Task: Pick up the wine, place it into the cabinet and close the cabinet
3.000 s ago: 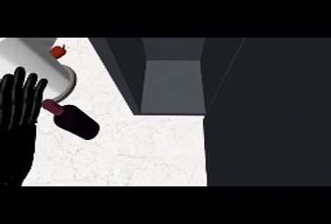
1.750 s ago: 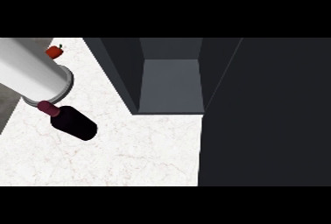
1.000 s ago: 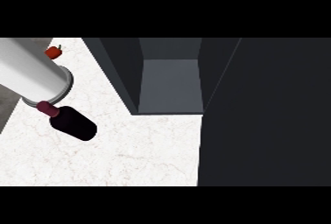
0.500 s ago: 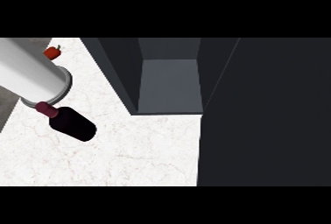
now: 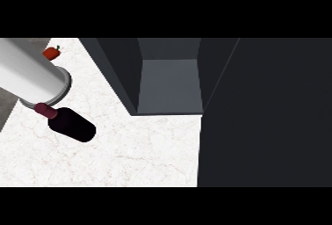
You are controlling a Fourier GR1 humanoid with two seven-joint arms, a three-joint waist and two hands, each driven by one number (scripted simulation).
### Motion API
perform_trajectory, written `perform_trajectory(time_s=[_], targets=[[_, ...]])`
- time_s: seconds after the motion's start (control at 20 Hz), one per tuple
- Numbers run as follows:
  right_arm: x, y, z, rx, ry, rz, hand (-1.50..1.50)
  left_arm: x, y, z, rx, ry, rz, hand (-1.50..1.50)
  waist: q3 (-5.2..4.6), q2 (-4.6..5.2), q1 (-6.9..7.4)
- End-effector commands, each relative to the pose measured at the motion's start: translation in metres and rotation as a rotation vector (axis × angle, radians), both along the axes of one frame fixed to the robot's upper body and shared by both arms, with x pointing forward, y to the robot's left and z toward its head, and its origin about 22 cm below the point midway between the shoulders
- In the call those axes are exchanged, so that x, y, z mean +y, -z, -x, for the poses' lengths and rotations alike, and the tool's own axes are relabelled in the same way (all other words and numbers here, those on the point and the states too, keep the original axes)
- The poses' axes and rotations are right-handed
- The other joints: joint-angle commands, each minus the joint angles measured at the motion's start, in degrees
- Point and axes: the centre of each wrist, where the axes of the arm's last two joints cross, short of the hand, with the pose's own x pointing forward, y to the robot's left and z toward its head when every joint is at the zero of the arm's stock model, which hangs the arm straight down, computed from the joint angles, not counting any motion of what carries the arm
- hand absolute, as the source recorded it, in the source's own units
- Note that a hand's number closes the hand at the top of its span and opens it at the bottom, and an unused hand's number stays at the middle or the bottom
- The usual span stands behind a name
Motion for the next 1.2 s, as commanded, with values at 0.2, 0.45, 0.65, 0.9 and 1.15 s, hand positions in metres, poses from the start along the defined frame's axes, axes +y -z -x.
perform_trajectory(time_s=[0.2,0.45,0.65,0.9,1.15], targets=[[-0.003,-0.026,0.03,-0.079,-0.062,-0.087,-1.5,0.014,0.034,-0.026,0.058,-0.003,-0.045,-1.5,0.04,0.07,0.21],[-0.007,-0.019,0.028,-0.055,-0.062,-0.088,-1.5,0.009,0.085,-0.051,0.101,0.012,-0.042,-1.5,0.02,0.16,-0.09],[-0.008,-0.024,0.033,-0.07,-0.066,-0.088,-1.5,0.013,0.108,-0.051,0.127,-0.076,-0.073,-1.5,0.01,0.11,-0.06],[-0.012,-0.019,0.04,-0.061,-0.071,-0.069,-1.5,0.023,0.148,-0.065,0.134,-0.155,-0.118,-1.5,0.0,0.13,-0.95],[-0.015,-0.02,0.03,-0.068,-0.069,-0.069,-1.5,0.018,0.178,-0.063,0.182,-0.117,-0.074,-1.5,0.01,0.15,0.14]])
